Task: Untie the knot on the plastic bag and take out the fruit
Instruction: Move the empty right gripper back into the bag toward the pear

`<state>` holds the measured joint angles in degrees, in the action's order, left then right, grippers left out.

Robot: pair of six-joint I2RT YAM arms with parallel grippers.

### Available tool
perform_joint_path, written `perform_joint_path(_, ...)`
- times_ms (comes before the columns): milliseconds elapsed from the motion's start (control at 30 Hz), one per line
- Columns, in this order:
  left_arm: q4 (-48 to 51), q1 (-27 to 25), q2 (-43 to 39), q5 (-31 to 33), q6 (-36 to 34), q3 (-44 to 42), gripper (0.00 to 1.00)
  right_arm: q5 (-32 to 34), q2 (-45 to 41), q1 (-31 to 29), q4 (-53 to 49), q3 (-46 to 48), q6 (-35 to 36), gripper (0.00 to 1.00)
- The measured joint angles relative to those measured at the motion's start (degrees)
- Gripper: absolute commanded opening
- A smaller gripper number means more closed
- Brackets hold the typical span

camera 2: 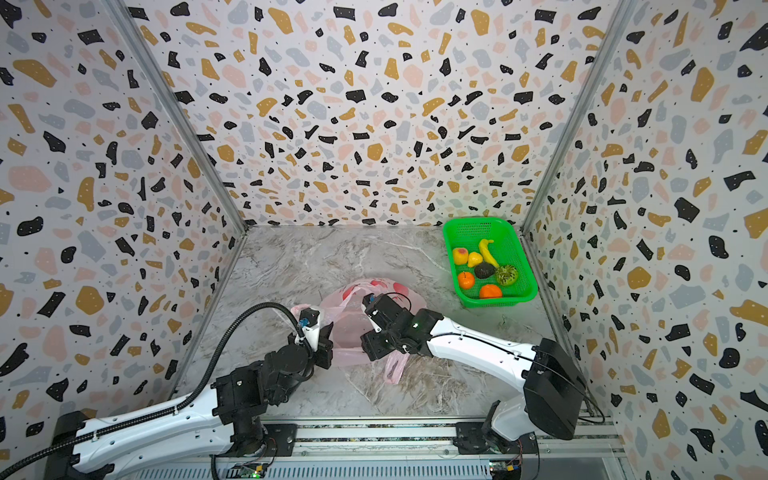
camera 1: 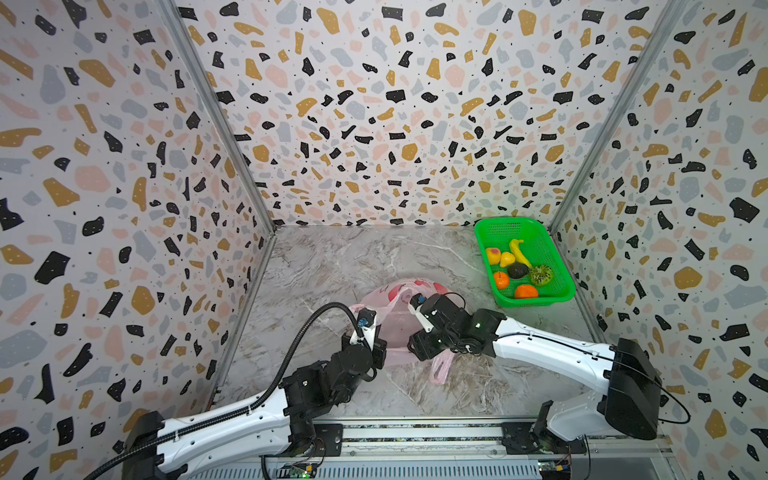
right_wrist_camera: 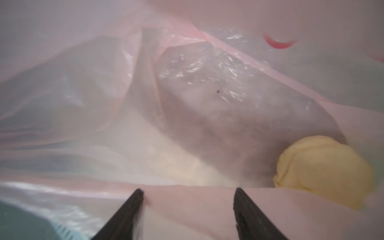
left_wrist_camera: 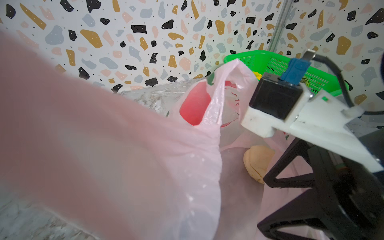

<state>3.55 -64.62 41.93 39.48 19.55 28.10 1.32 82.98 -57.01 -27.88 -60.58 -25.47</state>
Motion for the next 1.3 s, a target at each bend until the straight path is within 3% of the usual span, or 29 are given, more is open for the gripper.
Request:
perform_joint_path(367,0.2,-1.51,-0.61,-2.03,0.61,-0.5,0.0,14.69,-1.64,6.91,-2.67,2.19,3.28,0.73)
perform_joint_path(700,-2.64,-4.68,2.82,-6.27,-0.98,-0.63,0.0,8.52,-1.84,3.17,0.42,2.4,2.14,0.73)
perform_joint_path(867,-3.91,-5.62,3.54,-6.82,-1.66,-0.66,0.0,6.88,2.36,3.13,6.1,1.88,2.01,0.73)
perform_joint_path(1100,-4.74,-6.12,4.72,-7.43,-2.45,-0.74,0.0,11.26,12.26,5.38,7.76,1.09,2.82,0.76)
perform_joint_path(1300,-4.72,-6.45,5.22,-7.48,-2.47,-0.74,0.0,14.86,4.74,5.88,2.8,4.61,0.59,0.84)
